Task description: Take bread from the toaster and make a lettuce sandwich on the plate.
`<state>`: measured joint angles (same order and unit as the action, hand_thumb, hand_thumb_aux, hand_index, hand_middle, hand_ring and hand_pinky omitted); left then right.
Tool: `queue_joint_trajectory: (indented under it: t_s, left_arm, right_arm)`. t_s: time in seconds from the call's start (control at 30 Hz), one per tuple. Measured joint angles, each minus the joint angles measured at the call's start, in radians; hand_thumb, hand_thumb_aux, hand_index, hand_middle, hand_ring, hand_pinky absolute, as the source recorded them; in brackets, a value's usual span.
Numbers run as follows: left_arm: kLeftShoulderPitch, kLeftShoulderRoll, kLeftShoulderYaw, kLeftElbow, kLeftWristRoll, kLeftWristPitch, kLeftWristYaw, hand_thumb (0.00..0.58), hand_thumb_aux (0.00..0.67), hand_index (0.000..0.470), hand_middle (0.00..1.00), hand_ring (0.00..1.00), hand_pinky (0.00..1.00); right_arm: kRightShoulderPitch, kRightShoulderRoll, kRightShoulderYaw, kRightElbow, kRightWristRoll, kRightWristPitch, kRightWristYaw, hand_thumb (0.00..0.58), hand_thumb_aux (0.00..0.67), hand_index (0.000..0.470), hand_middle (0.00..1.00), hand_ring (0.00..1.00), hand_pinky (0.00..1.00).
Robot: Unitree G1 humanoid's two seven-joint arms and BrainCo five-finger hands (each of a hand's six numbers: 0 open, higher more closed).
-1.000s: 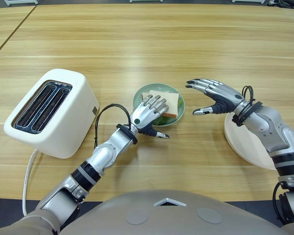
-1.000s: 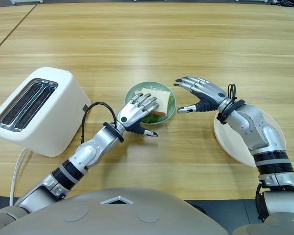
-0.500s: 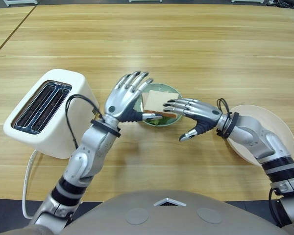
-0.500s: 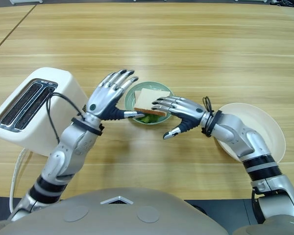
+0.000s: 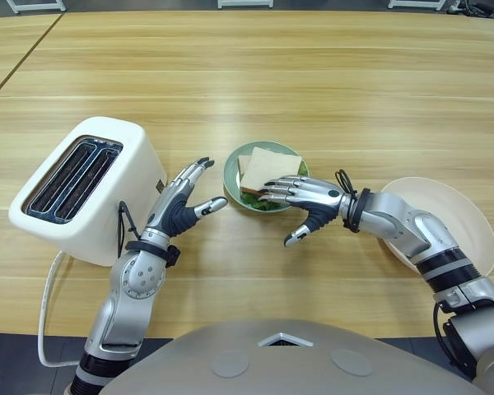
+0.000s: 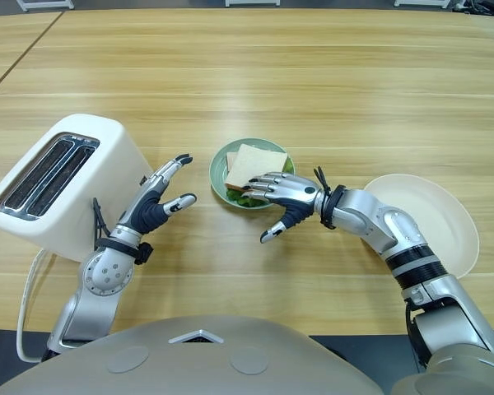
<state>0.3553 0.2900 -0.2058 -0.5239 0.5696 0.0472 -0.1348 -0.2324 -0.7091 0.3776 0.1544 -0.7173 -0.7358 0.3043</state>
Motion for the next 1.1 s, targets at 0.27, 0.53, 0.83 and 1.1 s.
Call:
queue_joint_trajectory:
  t_s: [0.27,0.53,0.83,1.1]
  left_arm:
    - [0.008,-0.015,-0.062,0.031,-0.01,-0.056,-0.004,0.0,0.0,0.0,0.0,0.0,0.0]
    - [-0.01,0.041,-0.047,0.042,-0.02,-0.133,-0.017,0.301,0.205,0.144,0.54,0.54,0.54]
    - [-0.125,0.229,-0.089,0.203,-0.032,-0.179,-0.277,0.58,0.67,0.47,1.0,1.0,1.0]
    - [-0.316,0.188,-0.259,0.417,0.079,-0.202,-0.306,0.58,0.67,0.47,1.0,1.0,1.0]
  right_arm:
    - [-0.013,0.019,-0.037,-0.042,0.094,-0.013,-0.034,0.0,0.0,0.0,0.0,0.0,0.0]
    - [0.047,-0.103,-0.206,-0.17,0.312,0.057,0.073,0.449,0.352,0.247,1.0,1.0,1.0]
    - [0.187,-0.217,-0.13,-0.161,0.393,0.039,0.31,0.58,0.67,0.47,1.0,1.0,1.0]
    - [0.142,-0.057,-0.009,-0.048,0.164,0.092,0.227,0.58,0.67,0.47,1.0,1.0,1.0]
